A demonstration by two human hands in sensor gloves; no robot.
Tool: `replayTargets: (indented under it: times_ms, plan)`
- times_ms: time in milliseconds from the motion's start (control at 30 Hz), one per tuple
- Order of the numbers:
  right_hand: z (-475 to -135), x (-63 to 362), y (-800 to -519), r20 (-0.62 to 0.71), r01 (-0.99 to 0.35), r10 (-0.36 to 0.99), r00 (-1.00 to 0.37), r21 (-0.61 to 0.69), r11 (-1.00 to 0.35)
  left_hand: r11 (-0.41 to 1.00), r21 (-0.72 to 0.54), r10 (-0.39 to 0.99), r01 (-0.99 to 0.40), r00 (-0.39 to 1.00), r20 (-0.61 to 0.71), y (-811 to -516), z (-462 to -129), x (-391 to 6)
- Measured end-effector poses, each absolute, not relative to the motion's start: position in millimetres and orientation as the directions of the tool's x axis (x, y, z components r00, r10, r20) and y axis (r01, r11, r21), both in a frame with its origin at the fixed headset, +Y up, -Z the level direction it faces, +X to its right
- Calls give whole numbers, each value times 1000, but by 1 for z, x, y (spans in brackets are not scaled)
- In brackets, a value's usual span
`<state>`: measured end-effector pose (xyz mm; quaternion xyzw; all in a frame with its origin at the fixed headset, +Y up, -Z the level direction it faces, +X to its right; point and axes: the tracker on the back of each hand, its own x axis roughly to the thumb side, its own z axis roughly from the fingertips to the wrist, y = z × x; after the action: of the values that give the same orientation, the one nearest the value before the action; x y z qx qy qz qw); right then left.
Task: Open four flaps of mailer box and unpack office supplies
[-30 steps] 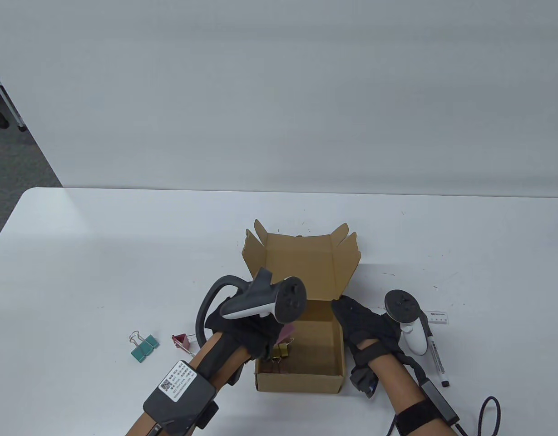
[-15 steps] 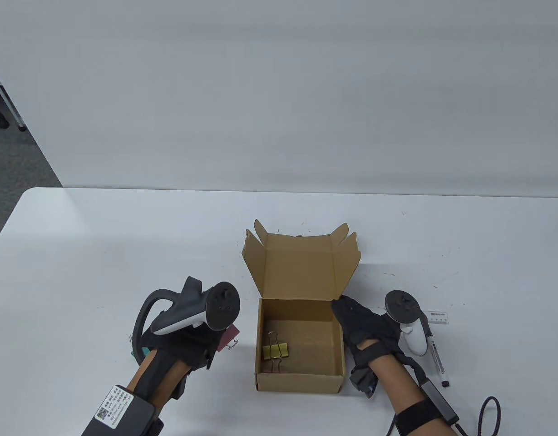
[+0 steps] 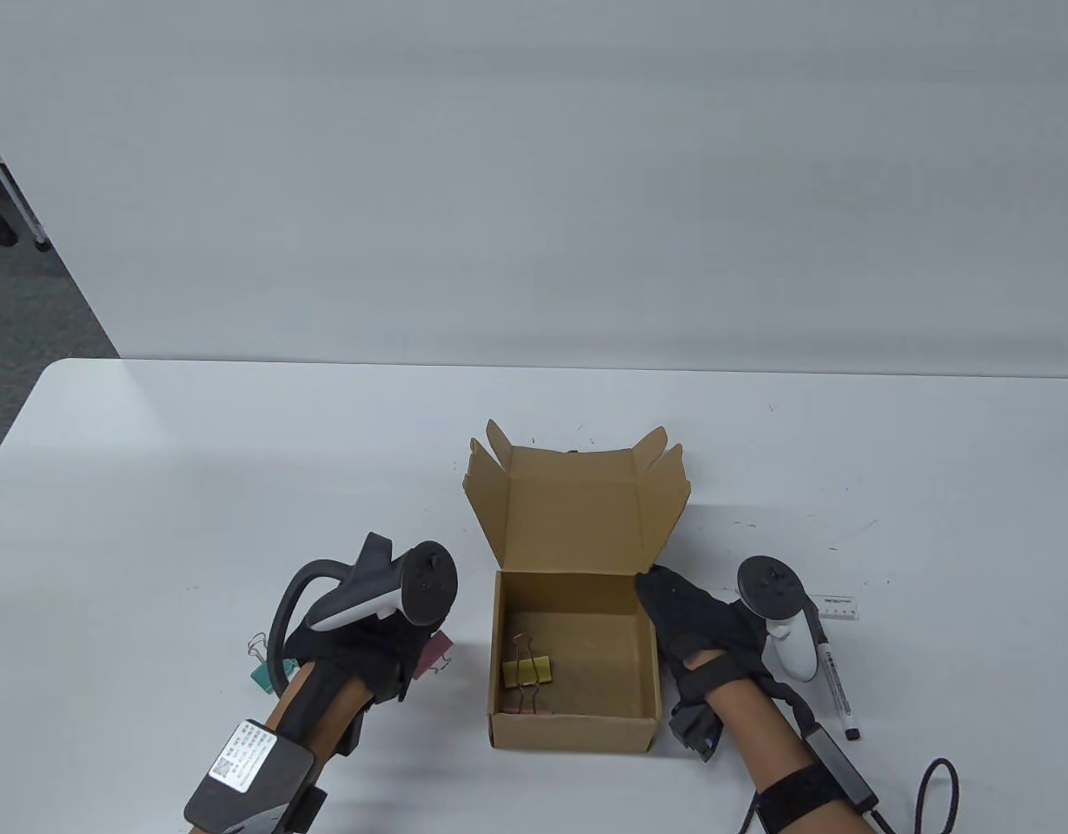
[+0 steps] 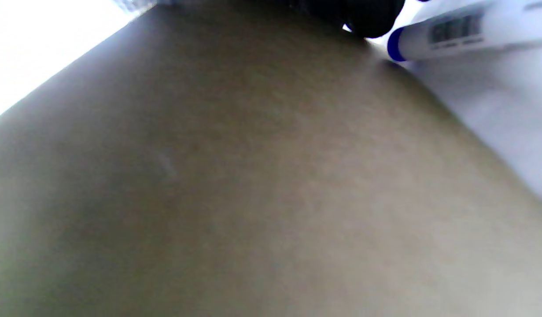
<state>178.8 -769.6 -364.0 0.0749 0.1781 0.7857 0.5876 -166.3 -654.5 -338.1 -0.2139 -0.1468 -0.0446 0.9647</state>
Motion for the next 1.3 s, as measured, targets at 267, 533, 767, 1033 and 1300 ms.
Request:
replayTargets:
  times_ms: [267, 533, 767, 1033, 1300]
  plan:
    - [-364, 179, -770, -92, -897, 950, -298, 368, -246, 889, -433, -15, 150, 954, 300, -678, -353, -163]
    - [-364, 179, -770, -92, -897, 950, -298, 368, -246, 875, -459, -15, 152, 957, 290, -693, -360, -163]
    - [-364, 179, -770, -92, -897, 950, -298, 368, -246, 869, -467, -29, 164, 958, 284, -702, -366, -162]
    - [-364, 179, -770, -92, -897, 950, -298, 368, -246, 862, -464, -72, 204, 956, 285, -715, -372, -160]
    - [-364, 179, -770, -90, -896, 951, -297, 370, -245, 851, -472, -97, 228, 953, 287, -732, -379, -158]
